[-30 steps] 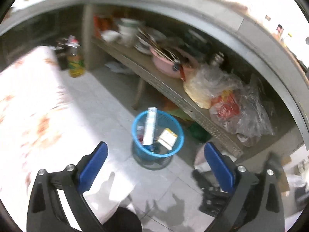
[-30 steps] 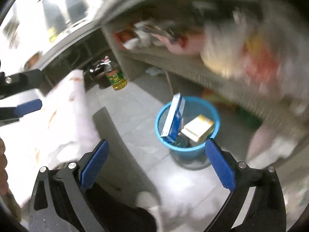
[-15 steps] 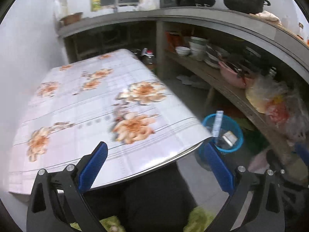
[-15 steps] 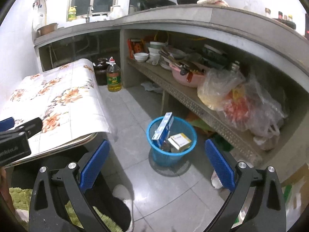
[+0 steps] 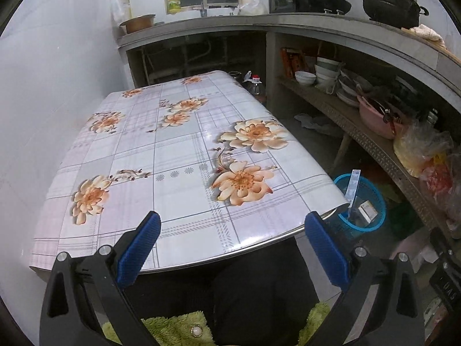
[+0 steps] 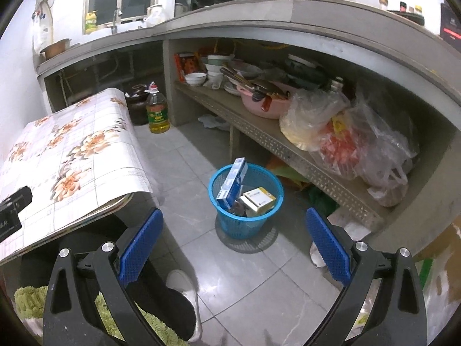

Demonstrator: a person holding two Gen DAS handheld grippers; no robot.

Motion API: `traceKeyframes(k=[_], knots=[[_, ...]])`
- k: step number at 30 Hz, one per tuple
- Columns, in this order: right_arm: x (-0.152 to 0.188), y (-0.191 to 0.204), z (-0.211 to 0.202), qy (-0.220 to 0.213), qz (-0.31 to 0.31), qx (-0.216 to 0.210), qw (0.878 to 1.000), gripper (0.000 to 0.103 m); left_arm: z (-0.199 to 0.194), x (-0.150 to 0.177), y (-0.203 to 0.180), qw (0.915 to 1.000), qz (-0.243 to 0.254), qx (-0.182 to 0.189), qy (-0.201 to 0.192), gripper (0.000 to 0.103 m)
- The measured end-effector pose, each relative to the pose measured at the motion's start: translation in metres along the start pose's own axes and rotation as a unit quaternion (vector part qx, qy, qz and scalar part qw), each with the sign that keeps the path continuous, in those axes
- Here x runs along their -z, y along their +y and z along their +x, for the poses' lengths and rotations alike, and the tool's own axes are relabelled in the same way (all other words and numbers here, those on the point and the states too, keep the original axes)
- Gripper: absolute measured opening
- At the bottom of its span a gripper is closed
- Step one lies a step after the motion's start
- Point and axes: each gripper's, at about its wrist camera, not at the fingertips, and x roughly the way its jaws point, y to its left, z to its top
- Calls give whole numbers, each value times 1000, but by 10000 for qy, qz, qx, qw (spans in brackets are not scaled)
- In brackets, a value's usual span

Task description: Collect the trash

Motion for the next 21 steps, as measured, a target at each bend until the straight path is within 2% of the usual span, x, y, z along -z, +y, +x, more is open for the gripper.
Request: traceKeyframes(k=[21], knots=[[0, -1, 0, -10, 18, 36, 10000, 95, 2, 0, -8, 9998, 162, -71, 103, 98]])
